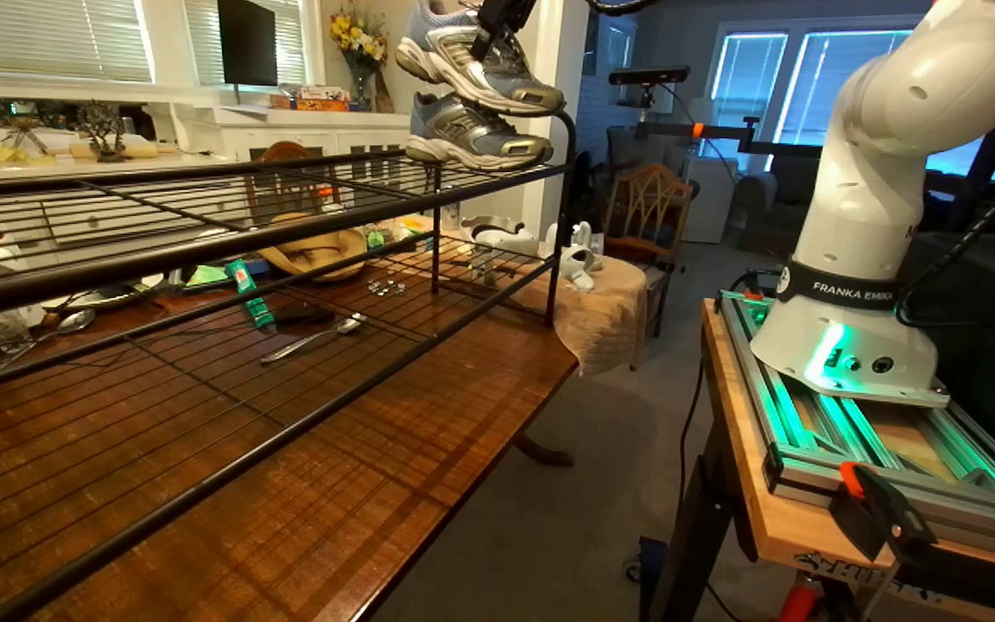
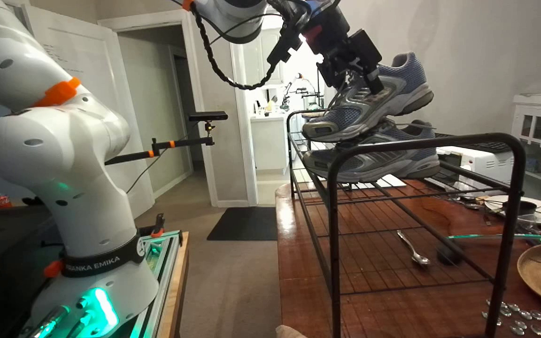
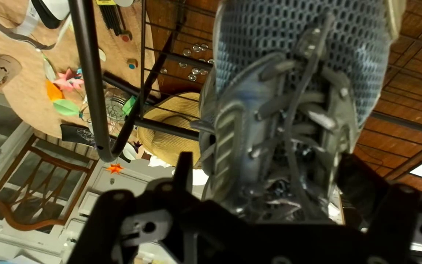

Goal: Put the left shoe on the right shoe

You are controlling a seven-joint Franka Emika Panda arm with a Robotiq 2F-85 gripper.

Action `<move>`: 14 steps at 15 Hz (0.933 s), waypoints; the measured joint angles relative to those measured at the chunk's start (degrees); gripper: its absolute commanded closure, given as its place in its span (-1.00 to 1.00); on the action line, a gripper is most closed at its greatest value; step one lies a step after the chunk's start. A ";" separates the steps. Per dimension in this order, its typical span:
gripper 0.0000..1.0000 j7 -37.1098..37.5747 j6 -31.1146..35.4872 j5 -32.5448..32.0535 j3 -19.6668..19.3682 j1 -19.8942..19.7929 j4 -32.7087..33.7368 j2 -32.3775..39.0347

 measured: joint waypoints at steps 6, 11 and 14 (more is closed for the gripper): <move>-1.00 0.00 -0.04 0.01 -0.02 0.00 -0.02 -0.48; -1.00 0.00 -0.04 0.01 -0.03 0.01 -0.18 -0.93; -1.00 0.00 -0.04 0.05 -0.03 0.01 -0.28 -1.02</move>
